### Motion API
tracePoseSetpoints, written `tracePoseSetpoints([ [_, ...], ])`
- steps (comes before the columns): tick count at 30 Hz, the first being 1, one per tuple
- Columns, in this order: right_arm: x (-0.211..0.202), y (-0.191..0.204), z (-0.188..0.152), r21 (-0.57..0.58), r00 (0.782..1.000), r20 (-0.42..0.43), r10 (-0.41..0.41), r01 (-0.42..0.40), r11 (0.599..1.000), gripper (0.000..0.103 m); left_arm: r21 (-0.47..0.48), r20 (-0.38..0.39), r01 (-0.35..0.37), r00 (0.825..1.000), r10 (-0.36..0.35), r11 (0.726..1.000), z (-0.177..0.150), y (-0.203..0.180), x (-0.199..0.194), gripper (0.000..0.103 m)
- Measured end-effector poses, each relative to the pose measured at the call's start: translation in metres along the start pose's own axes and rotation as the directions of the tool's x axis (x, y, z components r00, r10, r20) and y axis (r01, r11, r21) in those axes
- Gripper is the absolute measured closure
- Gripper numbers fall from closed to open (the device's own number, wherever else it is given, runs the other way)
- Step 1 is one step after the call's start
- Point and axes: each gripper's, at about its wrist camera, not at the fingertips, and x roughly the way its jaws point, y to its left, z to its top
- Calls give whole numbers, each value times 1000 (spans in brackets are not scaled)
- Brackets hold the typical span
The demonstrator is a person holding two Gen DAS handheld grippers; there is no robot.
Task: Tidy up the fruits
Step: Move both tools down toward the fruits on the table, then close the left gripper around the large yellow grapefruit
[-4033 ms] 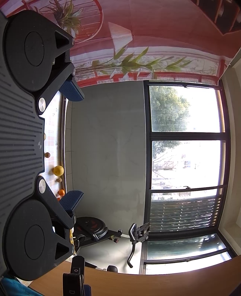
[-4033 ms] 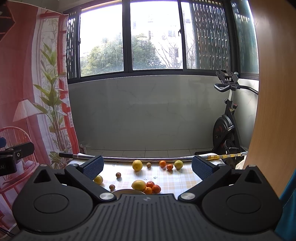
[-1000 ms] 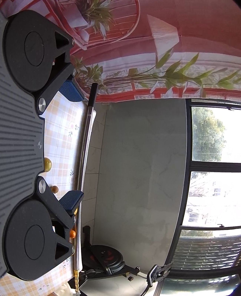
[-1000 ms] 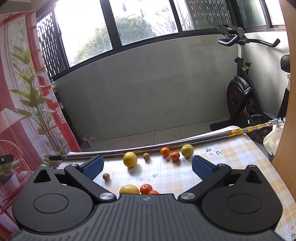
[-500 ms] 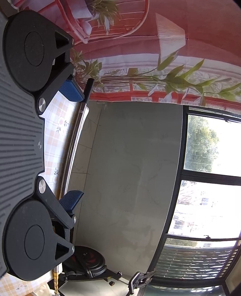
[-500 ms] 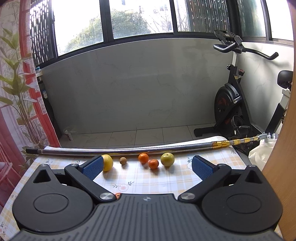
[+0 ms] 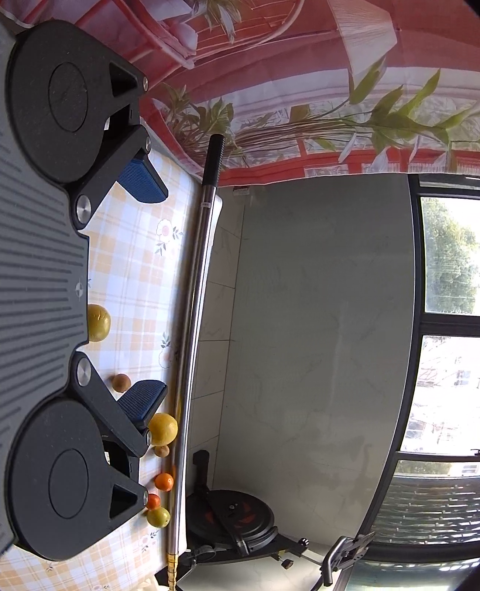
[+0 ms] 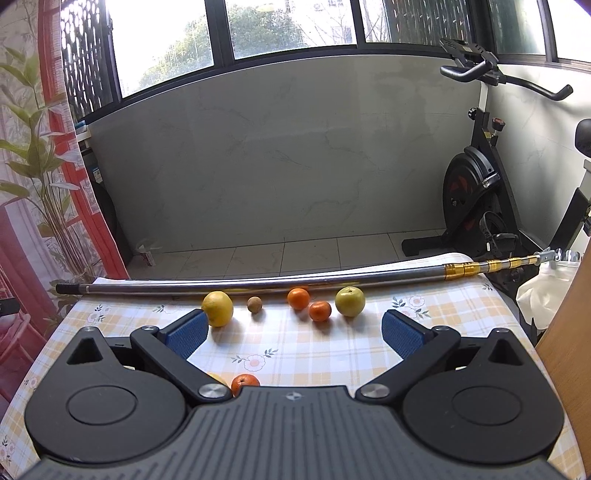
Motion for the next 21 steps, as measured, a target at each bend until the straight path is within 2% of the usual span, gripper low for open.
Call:
tracePoseSetpoints([
  [5,4,-2,-15,28,999,-26,-20,21,999,1,9,-36,3,999,-3,1000,-10,-2,8,0],
  [10,5,-6,-32,80,999,-35,-23,26,996,1,-28,-103,65,992,-67,998,-22,0,17,0],
  [13,4,-6,-38,80,999,-22,-32,33,996,1,-1,-127,79,989,-78,997,-30,-3,24,0],
  [17,5,-5,-41,66,998,-17,-52,53,996,1,28,-144,86,986,-81,996,-38,-5,34,1],
  [21,8,-7,-42,69,998,-18,-52,53,996,1,41,-184,61,981,-53,997,-43,-10,52,2],
])
